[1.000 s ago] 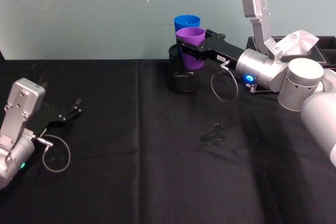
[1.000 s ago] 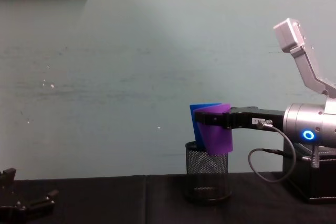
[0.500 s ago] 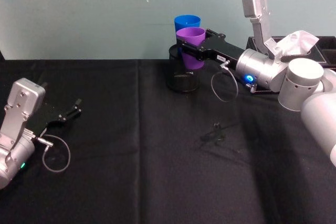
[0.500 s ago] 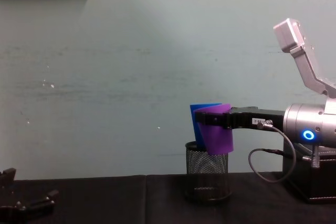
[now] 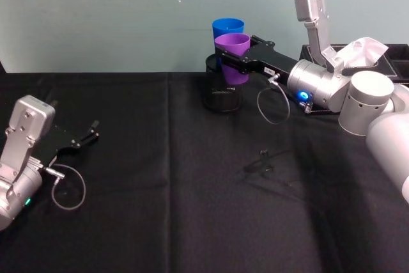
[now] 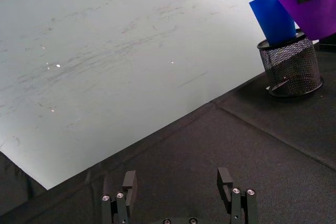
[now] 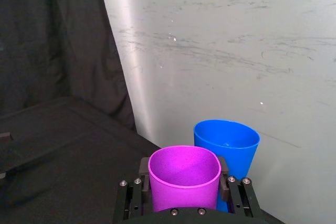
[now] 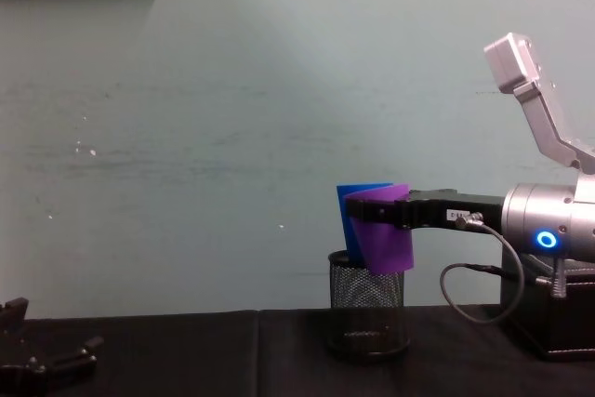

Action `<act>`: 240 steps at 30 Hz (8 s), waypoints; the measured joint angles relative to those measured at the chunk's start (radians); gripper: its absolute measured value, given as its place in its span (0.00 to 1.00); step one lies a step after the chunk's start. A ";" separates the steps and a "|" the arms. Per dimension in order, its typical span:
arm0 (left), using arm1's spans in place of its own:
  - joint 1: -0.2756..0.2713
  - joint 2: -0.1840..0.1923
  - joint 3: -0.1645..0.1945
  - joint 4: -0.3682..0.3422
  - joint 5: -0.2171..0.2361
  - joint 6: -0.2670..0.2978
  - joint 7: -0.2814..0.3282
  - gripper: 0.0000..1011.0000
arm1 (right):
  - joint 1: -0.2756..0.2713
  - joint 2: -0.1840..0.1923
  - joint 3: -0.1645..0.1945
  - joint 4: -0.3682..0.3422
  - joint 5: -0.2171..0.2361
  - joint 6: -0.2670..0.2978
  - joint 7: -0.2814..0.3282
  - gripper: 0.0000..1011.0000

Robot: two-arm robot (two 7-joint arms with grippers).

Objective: Pick up one cup with a gripper and tap it against the other cup.

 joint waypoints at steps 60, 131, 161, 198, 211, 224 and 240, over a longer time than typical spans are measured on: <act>0.000 0.000 0.000 0.000 0.000 0.000 0.000 0.99 | 0.000 0.000 0.000 0.000 0.000 0.000 0.000 0.72; 0.000 0.000 0.000 0.000 0.000 0.000 0.000 0.99 | -0.052 0.022 0.004 -0.100 0.008 0.027 0.027 0.72; 0.000 0.000 0.000 0.000 0.000 0.000 0.000 0.99 | -0.436 0.227 -0.012 -0.598 0.120 0.022 0.052 0.72; 0.000 0.000 0.000 0.000 0.000 0.000 0.000 0.99 | -0.423 0.150 -0.035 -0.337 0.106 -0.168 0.074 0.72; 0.000 0.000 0.000 0.000 0.000 0.000 0.000 0.99 | -0.412 0.142 -0.037 -0.313 0.088 -0.147 0.069 0.72; 0.000 0.000 0.000 0.000 0.000 0.000 0.000 0.99 | -0.411 0.141 -0.036 -0.314 0.088 -0.131 0.066 0.72; 0.000 0.000 0.000 0.000 0.000 0.000 0.000 0.99 | -0.413 0.143 -0.037 -0.315 0.087 -0.134 0.065 0.99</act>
